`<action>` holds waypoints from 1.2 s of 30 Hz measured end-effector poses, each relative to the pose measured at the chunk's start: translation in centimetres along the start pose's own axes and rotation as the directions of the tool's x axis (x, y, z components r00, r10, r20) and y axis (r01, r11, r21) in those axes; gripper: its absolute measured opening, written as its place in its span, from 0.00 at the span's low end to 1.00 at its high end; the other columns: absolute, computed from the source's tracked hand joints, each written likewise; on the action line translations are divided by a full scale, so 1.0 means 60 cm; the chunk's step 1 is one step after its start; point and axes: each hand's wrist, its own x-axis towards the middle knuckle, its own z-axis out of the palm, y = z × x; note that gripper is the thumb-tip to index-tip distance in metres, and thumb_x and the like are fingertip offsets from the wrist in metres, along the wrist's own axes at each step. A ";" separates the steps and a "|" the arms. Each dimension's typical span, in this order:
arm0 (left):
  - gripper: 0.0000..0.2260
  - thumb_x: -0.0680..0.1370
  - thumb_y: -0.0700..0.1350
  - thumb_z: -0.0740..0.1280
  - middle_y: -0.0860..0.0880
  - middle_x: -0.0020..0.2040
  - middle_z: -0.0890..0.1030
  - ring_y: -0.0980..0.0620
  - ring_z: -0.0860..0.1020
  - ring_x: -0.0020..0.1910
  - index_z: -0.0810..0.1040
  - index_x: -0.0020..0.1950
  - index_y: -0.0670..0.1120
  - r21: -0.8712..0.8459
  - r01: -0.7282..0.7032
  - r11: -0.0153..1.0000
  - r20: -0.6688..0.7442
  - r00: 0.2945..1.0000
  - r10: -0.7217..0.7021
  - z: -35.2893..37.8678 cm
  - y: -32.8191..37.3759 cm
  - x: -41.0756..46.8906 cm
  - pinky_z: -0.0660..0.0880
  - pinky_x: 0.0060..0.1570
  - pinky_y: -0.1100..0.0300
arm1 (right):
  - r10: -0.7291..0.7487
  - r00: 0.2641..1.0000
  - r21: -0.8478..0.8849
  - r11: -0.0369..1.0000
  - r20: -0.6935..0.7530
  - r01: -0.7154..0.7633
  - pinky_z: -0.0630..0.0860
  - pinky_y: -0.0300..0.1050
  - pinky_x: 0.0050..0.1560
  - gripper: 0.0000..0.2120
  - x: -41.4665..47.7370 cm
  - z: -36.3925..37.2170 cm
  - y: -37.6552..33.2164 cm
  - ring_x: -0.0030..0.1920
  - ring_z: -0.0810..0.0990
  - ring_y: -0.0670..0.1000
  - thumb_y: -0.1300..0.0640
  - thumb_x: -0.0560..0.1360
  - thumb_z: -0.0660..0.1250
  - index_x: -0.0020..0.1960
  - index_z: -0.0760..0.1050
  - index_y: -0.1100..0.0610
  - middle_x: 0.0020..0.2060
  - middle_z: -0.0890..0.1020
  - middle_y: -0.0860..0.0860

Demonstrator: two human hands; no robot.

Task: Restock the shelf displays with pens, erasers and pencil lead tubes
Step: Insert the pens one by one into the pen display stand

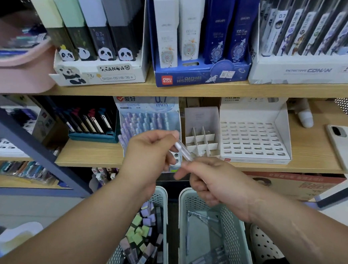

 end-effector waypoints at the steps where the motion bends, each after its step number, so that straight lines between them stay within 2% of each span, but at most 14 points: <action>1: 0.02 0.77 0.40 0.71 0.47 0.34 0.80 0.52 0.73 0.26 0.84 0.48 0.43 -0.039 0.030 0.999 0.019 0.999 -0.029 -0.009 -0.005 -0.002 0.68 0.26 0.62 | -0.011 1.000 0.002 1.000 -0.006 0.011 0.60 0.40 0.29 0.17 0.002 0.006 -0.001 0.27 0.63 0.48 0.44 0.81 0.61 0.51 0.82 0.55 0.30 0.67 0.50; 4: 0.06 0.75 0.39 0.73 0.46 0.33 0.81 0.53 0.74 0.27 0.83 0.51 0.42 -0.045 0.062 0.997 0.076 0.995 -0.059 -0.035 -0.013 -0.012 0.69 0.26 0.62 | -0.083 0.996 0.018 0.996 -0.027 0.083 0.65 0.42 0.31 0.20 0.009 0.023 -0.003 0.28 0.67 0.49 0.44 0.83 0.60 0.52 0.82 0.60 0.29 0.72 0.51; 9: 0.07 0.74 0.41 0.75 0.46 0.37 0.84 0.50 0.75 0.29 0.81 0.50 0.43 0.035 0.024 0.999 -0.011 1.000 -0.023 -0.085 -0.012 -0.021 0.69 0.27 0.60 | -0.147 0.989 -0.068 0.987 -0.026 0.145 0.71 0.40 0.30 0.11 0.031 0.058 -0.005 0.28 0.74 0.47 0.52 0.83 0.62 0.49 0.81 0.56 0.31 0.79 0.50; 12: 0.01 0.77 0.43 0.71 0.46 0.40 0.83 0.49 0.76 0.31 0.81 0.46 0.48 0.195 -0.106 0.975 -0.199 0.969 0.145 -0.131 -0.011 -0.007 0.71 0.30 0.58 | -0.153 0.986 -0.070 0.987 -0.067 0.148 0.77 0.41 0.34 0.08 0.047 0.066 -0.018 0.33 0.81 0.49 0.56 0.84 0.61 0.49 0.77 0.55 0.35 0.82 0.53; 14: 0.02 0.78 0.45 0.70 0.49 0.41 0.80 0.51 0.77 0.32 0.80 0.49 0.52 0.346 -0.182 0.920 -0.262 0.923 0.281 -0.168 -0.013 0.008 0.74 0.34 0.56 | -0.158 0.982 -0.024 0.987 -0.106 0.157 0.82 0.43 0.38 0.06 0.061 0.069 -0.028 0.35 0.82 0.51 0.58 0.84 0.61 0.50 0.76 0.57 0.39 0.83 0.56; 17: 0.11 0.80 0.47 0.68 0.54 0.51 0.78 0.58 0.75 0.35 0.78 0.61 0.56 0.527 -0.204 0.825 -0.175 0.924 0.341 -0.202 -0.019 0.024 0.75 0.38 0.57 | -0.185 0.970 0.024 0.981 -0.158 0.192 0.84 0.49 0.42 0.03 0.080 0.076 -0.036 0.38 0.83 0.53 0.63 0.82 0.64 0.55 0.76 0.60 0.46 0.79 0.57; 19: 0.16 0.81 0.46 0.66 0.56 0.58 0.75 0.64 0.76 0.38 0.75 0.69 0.59 0.541 -0.233 0.808 -0.061 0.947 0.314 -0.209 -0.018 0.027 0.74 0.39 0.60 | -0.207 0.961 0.012 0.977 -0.185 0.213 0.84 0.49 0.42 0.08 0.088 0.083 -0.037 0.40 0.84 0.53 0.67 0.80 0.66 0.58 0.76 0.60 0.45 0.77 0.56; 21: 0.18 0.82 0.44 0.63 0.56 0.59 0.74 0.67 0.76 0.37 0.73 0.70 0.61 0.561 -0.260 0.786 0.057 0.959 0.277 -0.209 -0.015 0.028 0.74 0.38 0.64 | -0.212 0.959 -0.002 0.976 -0.189 0.216 0.84 0.48 0.43 0.14 0.090 0.093 -0.038 0.38 0.83 0.52 0.68 0.80 0.66 0.63 0.75 0.57 0.42 0.76 0.55; 23: 0.20 0.83 0.43 0.61 0.53 0.62 0.74 0.62 0.77 0.40 0.71 0.73 0.60 0.664 -0.267 0.698 0.136 0.962 0.238 -0.206 -0.012 0.030 0.72 0.41 0.65 | -0.211 0.955 -0.045 0.978 -0.208 0.206 0.84 0.46 0.45 0.18 0.091 0.103 -0.036 0.38 0.80 0.49 0.67 0.81 0.64 0.68 0.74 0.53 0.41 0.75 0.53; 26: 0.22 0.82 0.41 0.60 0.51 0.69 0.75 0.51 0.79 0.44 0.69 0.75 0.57 0.741 -0.263 0.618 0.139 0.960 0.243 -0.200 -0.006 0.034 0.71 0.45 0.61 | -0.250 0.923 -0.210 0.958 -0.291 0.194 0.83 0.46 0.50 0.14 0.090 0.109 -0.028 0.40 0.81 0.47 0.62 0.83 0.63 0.65 0.78 0.53 0.43 0.80 0.48; 28: 0.21 0.81 0.42 0.61 0.52 0.68 0.77 0.53 0.80 0.38 0.71 0.74 0.56 0.725 -0.243 0.644 0.100 0.963 0.251 -0.199 -0.004 0.038 0.73 0.41 0.61 | -0.288 0.903 -0.227 0.948 -0.318 0.222 0.82 0.49 0.55 0.11 0.086 0.110 -0.023 0.41 0.81 0.46 0.61 0.82 0.63 0.61 0.80 0.52 0.42 0.81 0.48; 32: 0.19 0.80 0.42 0.63 0.53 0.61 0.81 0.59 0.74 0.30 0.76 0.70 0.55 0.618 -0.206 0.759 0.047 0.973 0.226 -0.199 -0.001 0.039 0.71 0.36 0.63 | -0.372 0.859 -0.207 0.926 -0.351 0.317 0.77 0.36 0.50 0.06 0.072 0.106 -0.032 0.47 0.83 0.43 0.61 0.79 0.69 0.51 0.82 0.51 0.45 0.86 0.48; 34: 0.18 0.81 0.42 0.63 0.53 0.59 0.81 0.60 0.74 0.24 0.77 0.69 0.55 0.575 -0.187 0.797 0.038 0.979 0.202 -0.200 -0.002 0.040 0.69 0.28 0.67 | -0.434 0.822 -0.248 0.898 -0.370 0.362 0.77 0.35 0.46 0.06 0.068 0.104 -0.046 0.44 0.83 0.44 0.62 0.78 0.71 0.49 0.83 0.52 0.43 0.86 0.49; 36: 0.18 0.80 0.40 0.61 0.52 0.57 0.82 0.60 0.71 0.20 0.78 0.67 0.56 0.514 -0.152 0.844 0.018 0.986 0.166 -0.203 -0.002 0.043 0.67 0.23 0.67 | -0.514 0.774 -0.367 0.846 -0.370 0.386 0.79 0.39 0.45 0.06 0.070 0.104 -0.061 0.42 0.81 0.45 0.61 0.77 0.73 0.50 0.83 0.51 0.41 0.86 0.50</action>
